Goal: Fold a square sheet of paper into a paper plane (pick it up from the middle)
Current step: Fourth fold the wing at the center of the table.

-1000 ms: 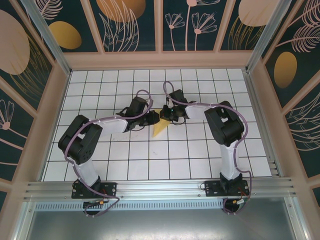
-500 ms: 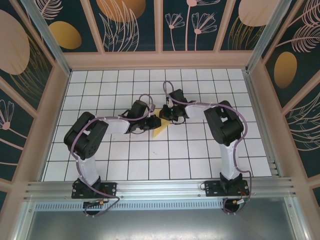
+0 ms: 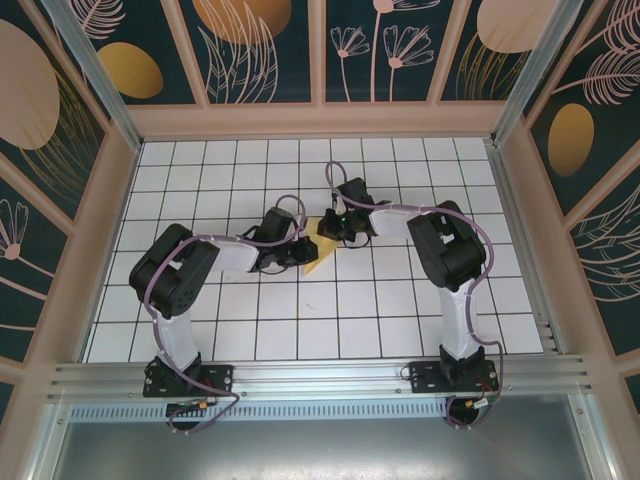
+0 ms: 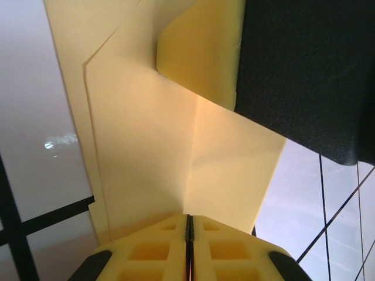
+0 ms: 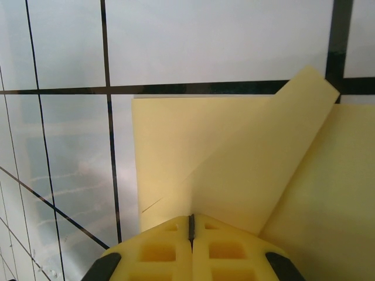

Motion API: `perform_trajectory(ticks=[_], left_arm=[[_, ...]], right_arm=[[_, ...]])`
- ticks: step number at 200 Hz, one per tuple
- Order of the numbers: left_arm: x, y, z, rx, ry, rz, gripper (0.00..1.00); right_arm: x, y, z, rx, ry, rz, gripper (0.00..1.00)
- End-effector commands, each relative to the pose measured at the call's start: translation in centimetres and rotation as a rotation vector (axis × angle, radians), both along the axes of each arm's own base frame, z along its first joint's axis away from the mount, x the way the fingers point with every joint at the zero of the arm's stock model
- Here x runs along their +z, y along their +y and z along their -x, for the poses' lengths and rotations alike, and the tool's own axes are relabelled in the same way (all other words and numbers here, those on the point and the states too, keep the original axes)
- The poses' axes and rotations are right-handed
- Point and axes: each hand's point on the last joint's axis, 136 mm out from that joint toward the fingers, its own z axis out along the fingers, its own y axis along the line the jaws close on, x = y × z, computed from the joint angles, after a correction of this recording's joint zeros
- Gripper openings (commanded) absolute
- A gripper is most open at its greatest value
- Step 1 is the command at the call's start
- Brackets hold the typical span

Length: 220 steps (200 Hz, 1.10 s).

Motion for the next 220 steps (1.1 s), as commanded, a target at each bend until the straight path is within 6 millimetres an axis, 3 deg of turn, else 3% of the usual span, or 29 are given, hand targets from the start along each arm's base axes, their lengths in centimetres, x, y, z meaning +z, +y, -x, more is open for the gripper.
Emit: perform_trajectory(ticks=[1, 27, 77, 134, 220], left_arm=[[-2.0, 1.4, 2.8, -0.006, 0.092, -0.043, 0.12], [-0.8, 1.2, 2.7, 0.0, 0.068, -0.022, 0.13], [2.8, 1.4, 0.5, 0.072, -0.052, 0.003, 0.2], [1.8, 0.0, 1.8, 0.001, 0.009, 0.079, 0.17], [0.0, 0.6, 4.2, -0.033, 0.072, 0.044, 0.15]], right_arm=[[-6.2, -2.7, 2.3, -0.044, 0.14, 0.166, 0.04], [-6.3, -2.7, 2.4, -0.041, 0.142, 0.163, 0.04], [-6.4, -2.8, 2.5, -0.04, 0.145, 0.154, 0.04], [-6.5, -2.7, 2.6, -0.035, 0.149, 0.148, 0.04], [-7.0, -2.8, 2.7, -0.031, 0.159, 0.159, 0.04]])
